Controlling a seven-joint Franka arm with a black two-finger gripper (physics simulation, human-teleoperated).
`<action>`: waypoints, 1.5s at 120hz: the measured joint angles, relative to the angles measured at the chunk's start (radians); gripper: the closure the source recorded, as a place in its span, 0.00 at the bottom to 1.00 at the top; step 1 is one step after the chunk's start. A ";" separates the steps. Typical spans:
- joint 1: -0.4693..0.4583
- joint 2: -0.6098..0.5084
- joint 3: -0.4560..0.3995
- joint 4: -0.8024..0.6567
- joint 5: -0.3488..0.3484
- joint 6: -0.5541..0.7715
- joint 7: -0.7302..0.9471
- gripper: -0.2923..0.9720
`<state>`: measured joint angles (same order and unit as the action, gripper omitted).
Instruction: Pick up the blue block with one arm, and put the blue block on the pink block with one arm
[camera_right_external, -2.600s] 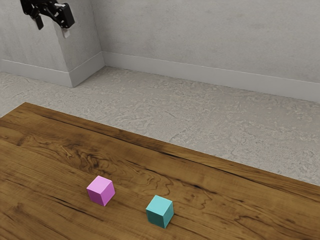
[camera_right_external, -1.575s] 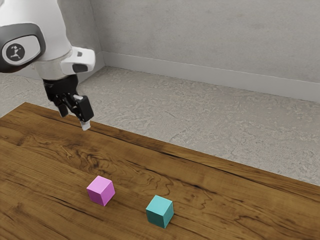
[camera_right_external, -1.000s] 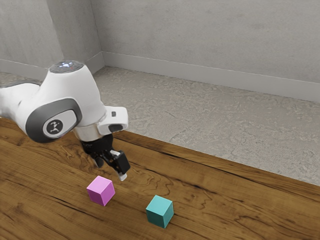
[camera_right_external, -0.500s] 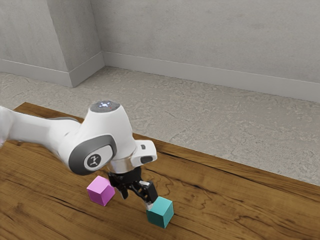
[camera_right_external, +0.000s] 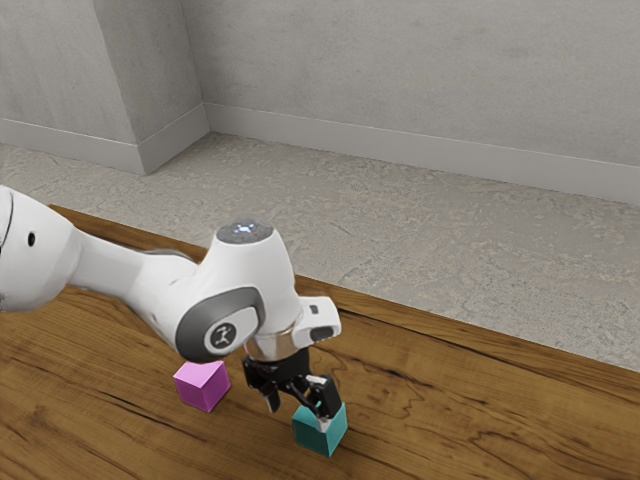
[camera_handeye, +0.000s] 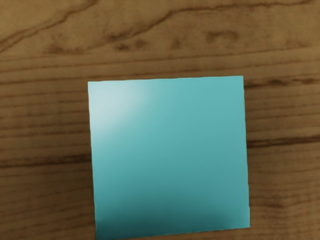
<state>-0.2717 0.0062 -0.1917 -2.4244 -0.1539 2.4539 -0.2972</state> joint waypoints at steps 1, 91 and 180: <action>0.000 0.002 0.000 0.000 0.000 0.001 -0.001 0.23; 0.013 0.093 0.001 0.039 0.001 0.046 -0.048 0.23; 0.012 0.123 0.000 0.065 0.030 0.049 -0.064 0.38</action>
<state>-0.2602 0.1293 -0.1917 -2.3596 -0.1235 2.5034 -0.3615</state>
